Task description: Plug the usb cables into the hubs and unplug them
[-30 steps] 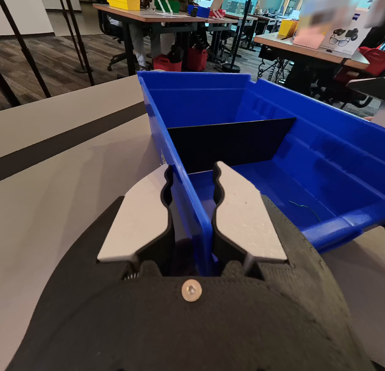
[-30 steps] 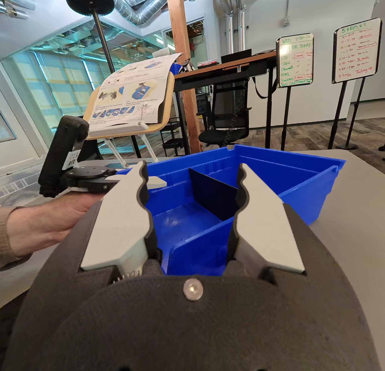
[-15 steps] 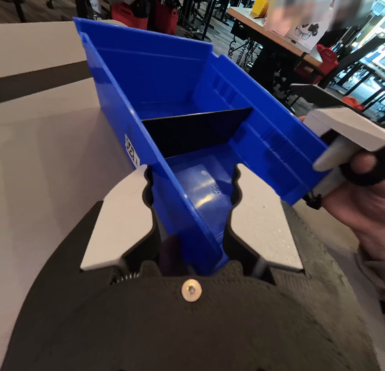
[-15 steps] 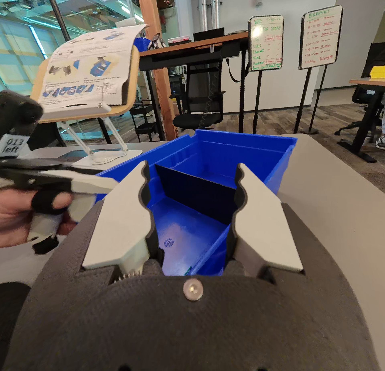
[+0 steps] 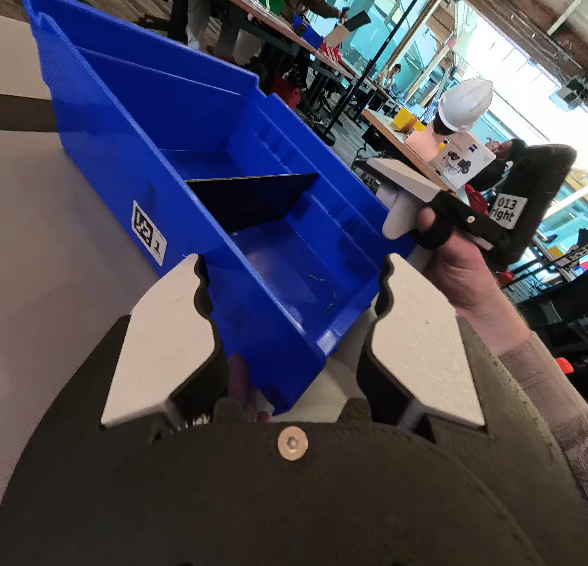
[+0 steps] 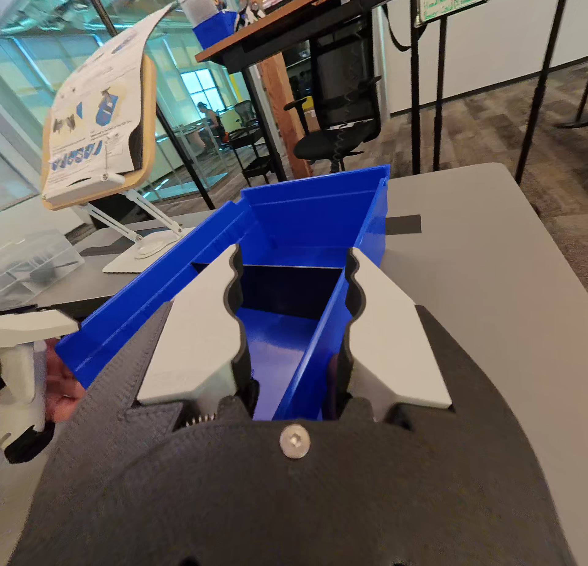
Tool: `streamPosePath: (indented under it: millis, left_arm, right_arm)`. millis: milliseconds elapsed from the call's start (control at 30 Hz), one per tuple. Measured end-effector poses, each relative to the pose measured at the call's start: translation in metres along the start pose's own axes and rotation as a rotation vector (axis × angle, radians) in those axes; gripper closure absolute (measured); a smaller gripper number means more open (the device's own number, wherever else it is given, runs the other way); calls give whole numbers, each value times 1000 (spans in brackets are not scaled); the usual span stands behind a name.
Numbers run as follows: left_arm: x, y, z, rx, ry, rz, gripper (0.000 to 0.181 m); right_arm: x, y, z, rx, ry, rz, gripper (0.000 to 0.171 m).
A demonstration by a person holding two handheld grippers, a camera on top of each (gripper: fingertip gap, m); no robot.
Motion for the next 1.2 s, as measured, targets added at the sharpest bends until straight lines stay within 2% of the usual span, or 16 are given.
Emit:
streamPosePath:
  millis: [200, 267, 433, 500, 633, 700, 767, 900, 1067, 1200]
  left_arm:
    - [0, -33, 0, 17, 21, 59, 78]
    - [0, -45, -1, 23, -2, 65, 76]
    - [4, -63, -9, 29, -27, 83, 76]
    - [6, -63, -11, 7, -25, 76, 79]
    - [27, -34, -4, -39, -188, 178, 84]
    - [44, -13, -1, -73, -256, 229, 85]
    - [62, 12, -1, -95, -322, 262, 86]
    - [102, 68, -13, -81, -502, 306, 96]
    - [163, 144, -54, 51, -704, 406, 103]
    - [211, 204, -91, 174, -812, 493, 107]
  right_arm:
    - [9, -27, 42, 51, -21, -25, 105]
    - [11, -36, 54, 60, -32, -29, 109]
    - [11, -54, 66, 58, -3, -60, 107]
    - [17, -51, 68, 57, 13, -34, 106]
    - [61, -14, 60, -111, 302, 119, 99]
    - [86, 1, 30, -150, 463, 171, 98]
    - [104, 3, -18, -94, 574, 203, 102]
    - [111, -25, -131, 103, 698, 228, 101]
    - [102, -82, -255, 322, 600, 281, 105]
    - [95, -126, -323, 446, 491, 331, 103]
Point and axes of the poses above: each gripper's, where its closed fingertips meet, y back along the fingers, x out of its top, z = x × y across the jaws, the point moved 8 cm from there along y, back along the fingers, and after that the axes turned 12 degrees about z, right-handed, at the moved point
